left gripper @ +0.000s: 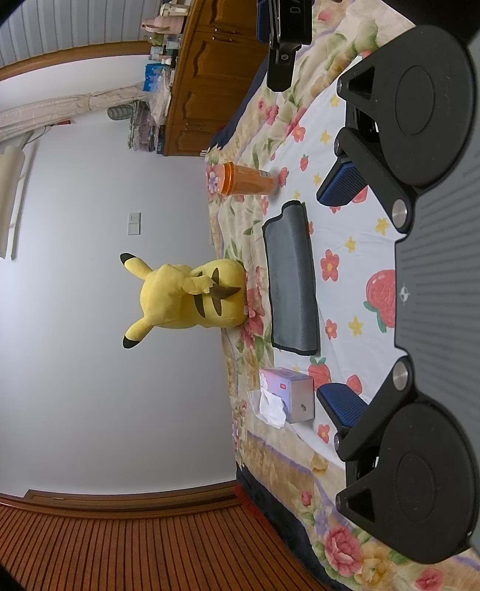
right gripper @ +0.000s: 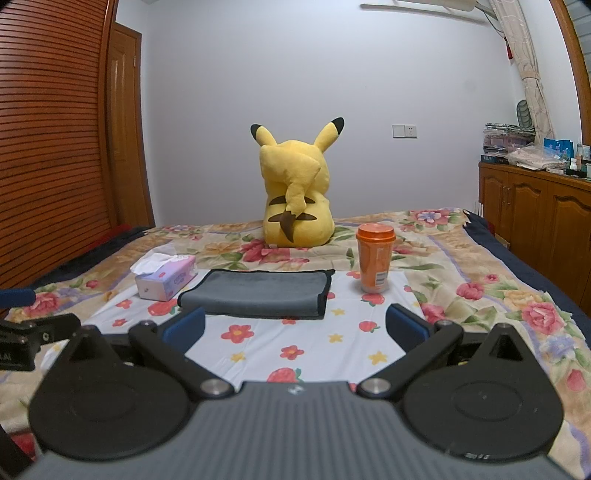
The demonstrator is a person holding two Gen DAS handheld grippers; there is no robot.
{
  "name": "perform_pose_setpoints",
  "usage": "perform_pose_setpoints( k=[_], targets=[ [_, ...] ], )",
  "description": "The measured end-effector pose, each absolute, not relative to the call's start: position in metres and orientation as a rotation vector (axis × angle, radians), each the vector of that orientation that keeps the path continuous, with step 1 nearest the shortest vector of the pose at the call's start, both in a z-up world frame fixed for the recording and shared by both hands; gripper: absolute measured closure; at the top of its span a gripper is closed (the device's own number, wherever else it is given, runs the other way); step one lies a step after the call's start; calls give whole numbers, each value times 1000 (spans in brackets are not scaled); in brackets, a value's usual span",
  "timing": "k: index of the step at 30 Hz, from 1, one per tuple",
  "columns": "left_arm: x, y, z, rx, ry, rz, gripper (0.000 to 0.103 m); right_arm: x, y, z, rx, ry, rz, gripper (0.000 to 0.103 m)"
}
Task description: Fold towel
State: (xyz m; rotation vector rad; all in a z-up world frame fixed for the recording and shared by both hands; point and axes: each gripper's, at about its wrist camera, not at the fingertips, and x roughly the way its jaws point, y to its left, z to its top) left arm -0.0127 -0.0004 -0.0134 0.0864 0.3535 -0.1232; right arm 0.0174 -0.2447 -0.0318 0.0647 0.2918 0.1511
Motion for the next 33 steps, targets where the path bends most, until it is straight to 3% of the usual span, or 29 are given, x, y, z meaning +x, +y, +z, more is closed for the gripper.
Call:
perform_pose_setpoints(
  k=[33],
  targets=[
    [-12,2,-13,83,353,-121,0,18,-245,-32,64,291,151,0]
  ],
)
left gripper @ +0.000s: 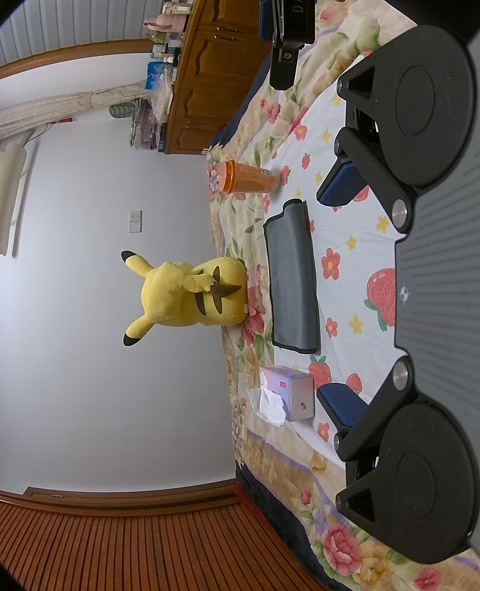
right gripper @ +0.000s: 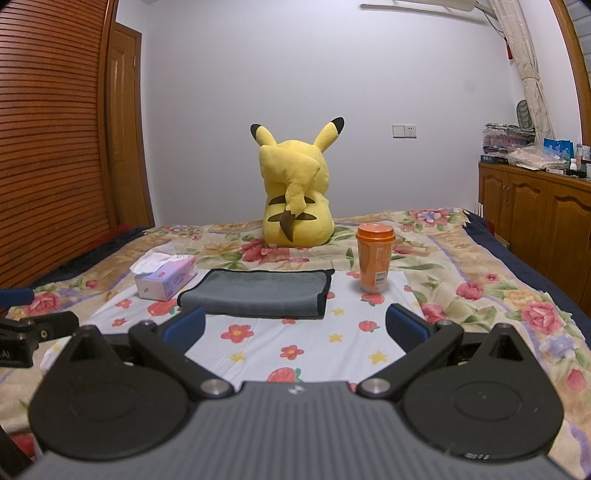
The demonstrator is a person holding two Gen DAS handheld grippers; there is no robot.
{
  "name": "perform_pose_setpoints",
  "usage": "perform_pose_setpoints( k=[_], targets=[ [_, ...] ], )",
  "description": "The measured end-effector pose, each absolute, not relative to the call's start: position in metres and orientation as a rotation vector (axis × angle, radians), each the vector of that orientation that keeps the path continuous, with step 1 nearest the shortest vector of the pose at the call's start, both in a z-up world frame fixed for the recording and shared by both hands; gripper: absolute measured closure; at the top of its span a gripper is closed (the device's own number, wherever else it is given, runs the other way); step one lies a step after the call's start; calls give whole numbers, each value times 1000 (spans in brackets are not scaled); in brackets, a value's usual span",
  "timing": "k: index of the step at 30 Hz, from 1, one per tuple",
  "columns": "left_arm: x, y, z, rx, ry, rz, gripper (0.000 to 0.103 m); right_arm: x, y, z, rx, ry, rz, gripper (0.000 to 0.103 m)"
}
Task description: Fold towel
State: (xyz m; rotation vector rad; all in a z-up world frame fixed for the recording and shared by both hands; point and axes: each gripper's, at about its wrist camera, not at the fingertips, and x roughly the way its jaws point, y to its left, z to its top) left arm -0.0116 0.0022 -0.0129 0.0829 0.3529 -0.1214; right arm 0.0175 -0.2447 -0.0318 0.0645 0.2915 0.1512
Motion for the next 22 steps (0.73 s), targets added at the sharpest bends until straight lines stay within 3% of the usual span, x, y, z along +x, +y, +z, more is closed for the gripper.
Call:
perform_pose_setpoints(
  k=[22],
  targets=[
    [-11,4,-12,84,353,-120,0,17,-244,-32,64,292,150,0]
  ],
)
